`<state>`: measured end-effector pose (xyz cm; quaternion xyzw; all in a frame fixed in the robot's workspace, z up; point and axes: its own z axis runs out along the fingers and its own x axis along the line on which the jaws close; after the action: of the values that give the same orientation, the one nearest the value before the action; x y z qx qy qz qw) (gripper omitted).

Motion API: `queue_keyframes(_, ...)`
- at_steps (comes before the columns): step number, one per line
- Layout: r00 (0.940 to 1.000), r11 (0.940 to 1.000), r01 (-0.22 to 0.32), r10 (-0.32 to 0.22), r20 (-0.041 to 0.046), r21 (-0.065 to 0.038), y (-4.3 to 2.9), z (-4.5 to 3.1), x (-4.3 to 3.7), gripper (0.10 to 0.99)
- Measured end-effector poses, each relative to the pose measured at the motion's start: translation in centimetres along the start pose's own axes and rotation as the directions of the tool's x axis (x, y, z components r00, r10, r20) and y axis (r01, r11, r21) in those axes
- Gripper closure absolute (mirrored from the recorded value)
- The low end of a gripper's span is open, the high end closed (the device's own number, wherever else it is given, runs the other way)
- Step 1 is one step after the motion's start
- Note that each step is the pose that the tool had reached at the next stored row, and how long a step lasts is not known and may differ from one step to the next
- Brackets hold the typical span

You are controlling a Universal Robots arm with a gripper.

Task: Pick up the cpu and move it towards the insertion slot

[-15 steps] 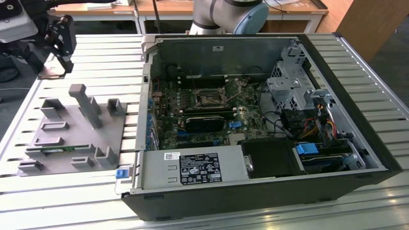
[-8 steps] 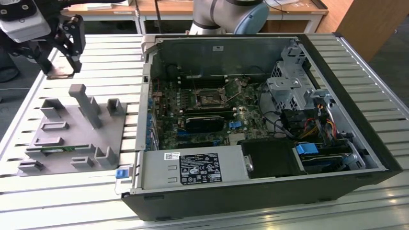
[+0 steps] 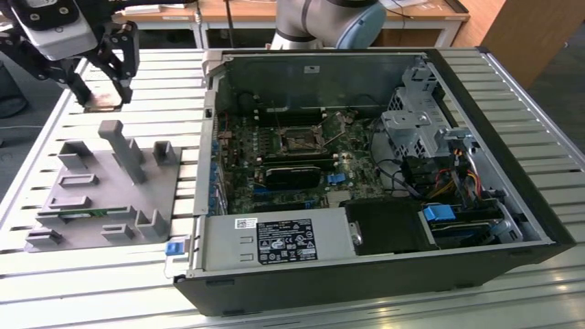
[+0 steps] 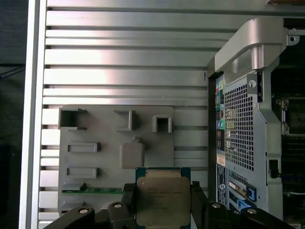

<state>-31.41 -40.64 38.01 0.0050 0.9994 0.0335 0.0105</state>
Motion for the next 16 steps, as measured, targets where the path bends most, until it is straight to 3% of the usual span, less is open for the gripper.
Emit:
queue_keyframes(8,1.0,1.0,0.0,0.0,0.0001,0.0,0.03,0.06,-2.47,0.541)
queue_keyframes(16,1.0,1.0,0.0,0.0,0.0001,0.0,0.32,0.12,-4.31,0.541)
